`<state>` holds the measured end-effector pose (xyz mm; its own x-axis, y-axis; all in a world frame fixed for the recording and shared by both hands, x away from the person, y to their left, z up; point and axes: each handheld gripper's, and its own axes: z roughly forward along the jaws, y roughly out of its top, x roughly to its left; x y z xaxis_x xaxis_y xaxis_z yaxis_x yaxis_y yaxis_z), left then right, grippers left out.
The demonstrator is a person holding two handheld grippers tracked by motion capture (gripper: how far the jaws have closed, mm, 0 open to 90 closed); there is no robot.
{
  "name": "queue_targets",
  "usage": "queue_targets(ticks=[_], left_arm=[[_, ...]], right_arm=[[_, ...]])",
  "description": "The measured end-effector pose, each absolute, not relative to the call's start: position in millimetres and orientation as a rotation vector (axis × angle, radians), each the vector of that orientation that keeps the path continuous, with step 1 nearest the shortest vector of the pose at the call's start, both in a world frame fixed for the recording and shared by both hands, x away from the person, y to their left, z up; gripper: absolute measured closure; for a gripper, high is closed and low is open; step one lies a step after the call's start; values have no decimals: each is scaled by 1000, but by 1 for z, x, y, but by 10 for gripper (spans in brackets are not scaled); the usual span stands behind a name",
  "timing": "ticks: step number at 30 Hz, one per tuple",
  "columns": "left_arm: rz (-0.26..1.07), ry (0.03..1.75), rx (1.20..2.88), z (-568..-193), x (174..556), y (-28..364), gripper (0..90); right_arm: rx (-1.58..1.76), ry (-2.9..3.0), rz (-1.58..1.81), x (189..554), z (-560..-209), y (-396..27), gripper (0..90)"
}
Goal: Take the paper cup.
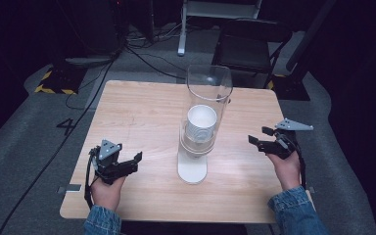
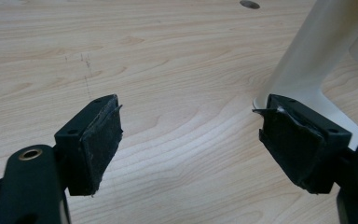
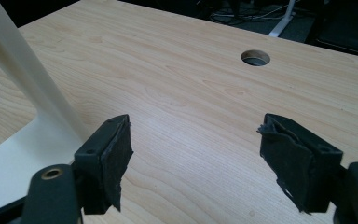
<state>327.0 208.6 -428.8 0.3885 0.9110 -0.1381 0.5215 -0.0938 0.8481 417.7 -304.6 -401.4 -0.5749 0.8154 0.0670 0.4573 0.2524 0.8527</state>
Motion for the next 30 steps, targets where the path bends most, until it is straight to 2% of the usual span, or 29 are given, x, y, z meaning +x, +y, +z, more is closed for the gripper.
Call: queue_targets(ticks=[11, 30], left_arm=[[543, 1275, 1754, -429, 334, 211, 223], [594, 1328, 1748, -433, 335, 209, 207]], right_arm=[[1151, 2147, 1265, 411, -403, -302, 237], [1013, 2296, 1303, 405, -403, -261, 225]])
